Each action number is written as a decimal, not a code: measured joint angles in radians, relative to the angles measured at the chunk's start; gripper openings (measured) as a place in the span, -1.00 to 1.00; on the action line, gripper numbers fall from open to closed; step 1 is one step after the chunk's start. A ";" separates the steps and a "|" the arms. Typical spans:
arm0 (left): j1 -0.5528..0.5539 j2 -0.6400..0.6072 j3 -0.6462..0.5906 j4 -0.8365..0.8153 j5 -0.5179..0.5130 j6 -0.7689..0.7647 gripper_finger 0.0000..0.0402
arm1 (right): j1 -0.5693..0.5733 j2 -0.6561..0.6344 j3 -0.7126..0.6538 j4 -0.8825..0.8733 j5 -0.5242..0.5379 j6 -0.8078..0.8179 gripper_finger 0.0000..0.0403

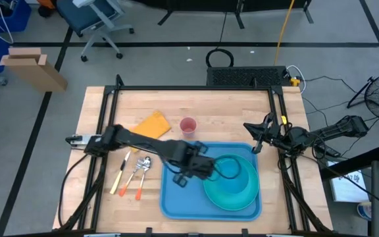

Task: Set up tray
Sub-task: Put the pink cup on the tray

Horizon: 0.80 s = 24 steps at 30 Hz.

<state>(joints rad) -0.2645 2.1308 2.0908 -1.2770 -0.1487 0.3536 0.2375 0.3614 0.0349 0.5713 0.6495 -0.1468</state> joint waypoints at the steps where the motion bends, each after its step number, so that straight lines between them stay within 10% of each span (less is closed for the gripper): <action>1: -0.001 -0.052 -0.064 0.027 0.007 -0.008 -0.62 | 0.000 0.000 0.000 0.000 0.000 0.000 -1.00; 4: 0.012 -0.273 -0.320 0.204 0.052 -0.026 -0.93 | 0.000 0.000 0.000 -0.011 0.000 -0.001 -1.00; 13: 0.108 -1.010 -1.235 1.092 0.095 -0.254 -0.97 | 0.000 0.000 0.000 -0.032 -0.001 0.000 -1.00; 24: 0.104 -1.493 -1.797 1.467 -0.093 -0.333 -0.99 | 0.000 0.000 0.000 -0.032 -0.105 0.007 -1.00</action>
<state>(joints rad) -0.1601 0.6379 0.2935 0.1896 -0.2416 0.0205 0.2375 0.3614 0.0349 0.5393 0.5446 -0.1402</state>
